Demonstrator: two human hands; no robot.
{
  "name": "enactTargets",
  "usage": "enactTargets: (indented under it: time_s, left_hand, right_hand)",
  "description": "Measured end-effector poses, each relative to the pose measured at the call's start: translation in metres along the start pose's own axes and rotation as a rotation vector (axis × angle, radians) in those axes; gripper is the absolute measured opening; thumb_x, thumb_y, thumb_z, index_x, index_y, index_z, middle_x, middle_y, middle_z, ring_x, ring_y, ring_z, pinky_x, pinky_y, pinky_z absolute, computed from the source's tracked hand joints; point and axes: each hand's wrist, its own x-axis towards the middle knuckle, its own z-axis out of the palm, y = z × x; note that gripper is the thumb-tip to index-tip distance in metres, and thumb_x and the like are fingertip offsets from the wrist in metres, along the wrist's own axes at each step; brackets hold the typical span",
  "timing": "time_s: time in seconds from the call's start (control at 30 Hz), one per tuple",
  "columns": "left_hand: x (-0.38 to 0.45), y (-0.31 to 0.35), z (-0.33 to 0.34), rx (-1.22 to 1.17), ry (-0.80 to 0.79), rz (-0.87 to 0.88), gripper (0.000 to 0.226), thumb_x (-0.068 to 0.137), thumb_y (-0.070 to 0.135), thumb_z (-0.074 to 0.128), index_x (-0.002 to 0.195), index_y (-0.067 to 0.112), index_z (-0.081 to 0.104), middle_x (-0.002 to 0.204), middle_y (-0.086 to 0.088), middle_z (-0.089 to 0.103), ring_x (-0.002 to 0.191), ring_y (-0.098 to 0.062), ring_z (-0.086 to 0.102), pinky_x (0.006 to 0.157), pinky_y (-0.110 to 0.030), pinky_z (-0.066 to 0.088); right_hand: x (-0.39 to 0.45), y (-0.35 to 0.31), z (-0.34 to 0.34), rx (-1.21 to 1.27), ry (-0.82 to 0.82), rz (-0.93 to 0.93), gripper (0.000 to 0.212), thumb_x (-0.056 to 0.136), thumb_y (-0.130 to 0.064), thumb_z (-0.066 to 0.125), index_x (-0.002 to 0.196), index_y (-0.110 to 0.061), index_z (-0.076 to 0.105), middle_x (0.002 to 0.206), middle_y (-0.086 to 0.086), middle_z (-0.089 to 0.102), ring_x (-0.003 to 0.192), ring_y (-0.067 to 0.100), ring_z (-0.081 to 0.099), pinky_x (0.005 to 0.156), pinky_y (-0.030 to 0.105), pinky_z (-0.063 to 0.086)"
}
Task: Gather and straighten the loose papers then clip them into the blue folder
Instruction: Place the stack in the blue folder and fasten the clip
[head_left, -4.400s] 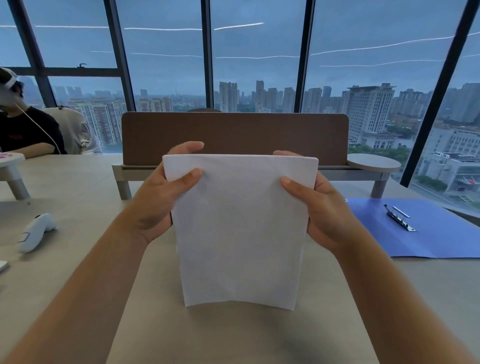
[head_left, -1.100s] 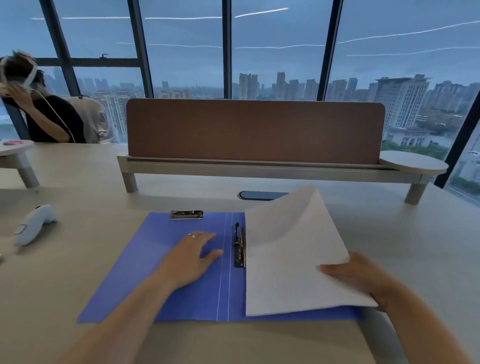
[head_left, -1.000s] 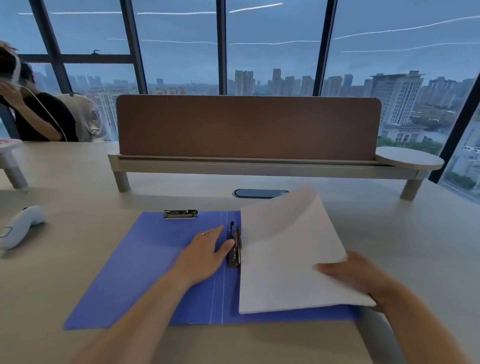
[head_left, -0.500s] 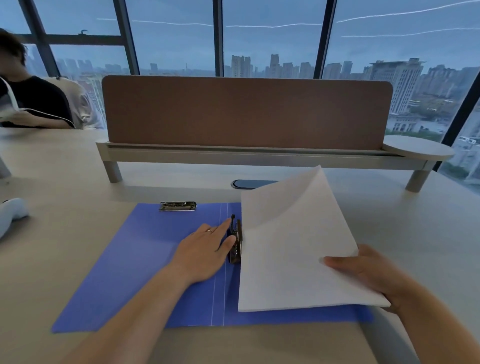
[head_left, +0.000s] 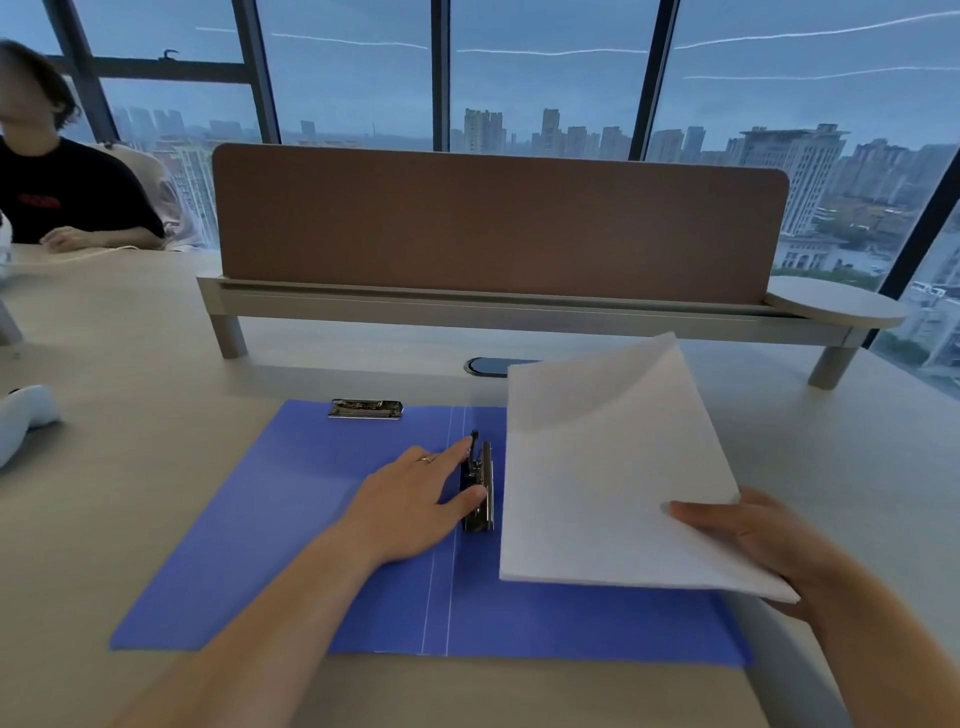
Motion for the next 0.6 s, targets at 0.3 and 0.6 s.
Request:
enactTargets:
  time_s: [0.3, 0.6]
  left_hand:
    - [-0.001, 0.0, 0.001, -0.065, 0.009, 0.004, 0.059, 0.098, 0.053, 0.04, 0.153, 0.042, 0.022, 0.133, 0.013, 0.058, 0.128, -0.01, 0.042, 0.105, -0.036, 0.039]
    - [-0.005, 0.005, -0.002, -0.138, -0.072, 0.068, 0.046, 0.102, 0.048, 0.036, 0.145, 0.058, 0.025, 0.139, 0.031, 0.046, 0.129, -0.008, 0.032, 0.106, -0.036, 0.039]
  right_hand:
    - [0.002, 0.007, 0.009, -0.057, -0.049, 0.051, 0.025, 0.083, -0.004, 0.069, 0.108, 0.0, 0.07, 0.1, 0.017, 0.078, 0.084, 0.033, 0.075, 0.077, 0.041, 0.057]
    - [0.004, 0.008, 0.005, -0.088, -0.046, 0.038, 0.021, 0.088, -0.004, 0.067, 0.109, -0.002, 0.07, 0.099, 0.015, 0.078, 0.085, 0.032, 0.076, 0.073, 0.039, 0.058]
